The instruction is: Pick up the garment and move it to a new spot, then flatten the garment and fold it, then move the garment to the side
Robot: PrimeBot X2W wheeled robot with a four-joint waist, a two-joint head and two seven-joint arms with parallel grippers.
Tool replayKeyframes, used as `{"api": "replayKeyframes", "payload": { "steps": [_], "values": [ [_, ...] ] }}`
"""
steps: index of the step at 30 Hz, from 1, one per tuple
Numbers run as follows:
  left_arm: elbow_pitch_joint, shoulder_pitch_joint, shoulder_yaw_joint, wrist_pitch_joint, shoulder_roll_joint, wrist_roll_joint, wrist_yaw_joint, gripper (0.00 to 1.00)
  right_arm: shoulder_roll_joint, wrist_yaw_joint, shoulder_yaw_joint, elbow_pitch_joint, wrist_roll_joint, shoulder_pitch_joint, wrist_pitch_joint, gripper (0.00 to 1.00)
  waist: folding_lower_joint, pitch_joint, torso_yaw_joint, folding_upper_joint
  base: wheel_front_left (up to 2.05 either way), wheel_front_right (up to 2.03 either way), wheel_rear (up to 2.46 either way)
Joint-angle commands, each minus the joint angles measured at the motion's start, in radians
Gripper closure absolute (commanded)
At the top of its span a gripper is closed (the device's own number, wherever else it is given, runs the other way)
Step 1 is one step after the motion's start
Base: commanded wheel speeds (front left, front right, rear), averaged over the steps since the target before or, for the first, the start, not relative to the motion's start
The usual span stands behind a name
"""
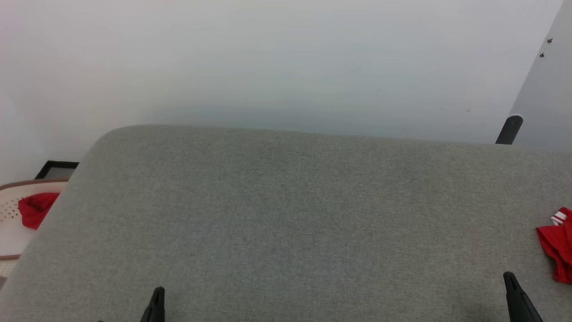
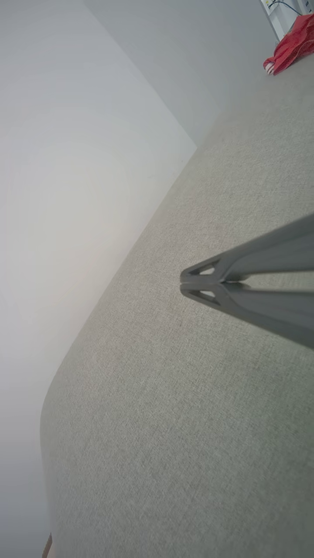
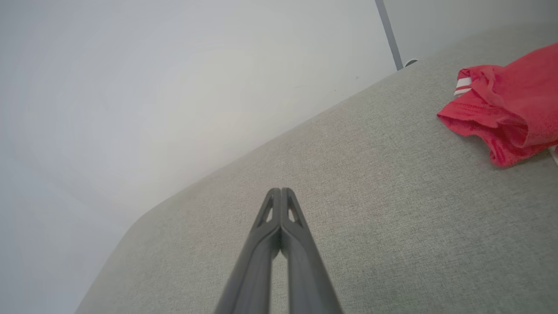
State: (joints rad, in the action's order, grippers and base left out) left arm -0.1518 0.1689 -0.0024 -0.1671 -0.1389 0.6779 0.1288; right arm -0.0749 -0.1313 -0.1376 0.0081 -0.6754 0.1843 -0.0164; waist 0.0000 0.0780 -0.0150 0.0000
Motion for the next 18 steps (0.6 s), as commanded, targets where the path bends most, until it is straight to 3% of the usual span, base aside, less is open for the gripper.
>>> {"api": "replayKeyframes", "payload": {
  "steps": [1,18],
  "values": [
    [0.008,-0.030,0.008,0.007,-0.002,0.037,0.001,1.00,-0.002,0.000,0.000,-0.004,-0.037,-0.034,-0.003,1.00,0.0000,-0.001,0.000,0.0000,0.00,0.00,0.00],
    [-0.015,-0.091,0.031,0.069,0.017,0.257,0.001,1.00,0.005,0.000,0.006,0.053,-0.253,-0.098,-0.026,1.00,0.0000,-0.015,0.003,0.0000,0.00,0.00,0.00]
  ]
}}
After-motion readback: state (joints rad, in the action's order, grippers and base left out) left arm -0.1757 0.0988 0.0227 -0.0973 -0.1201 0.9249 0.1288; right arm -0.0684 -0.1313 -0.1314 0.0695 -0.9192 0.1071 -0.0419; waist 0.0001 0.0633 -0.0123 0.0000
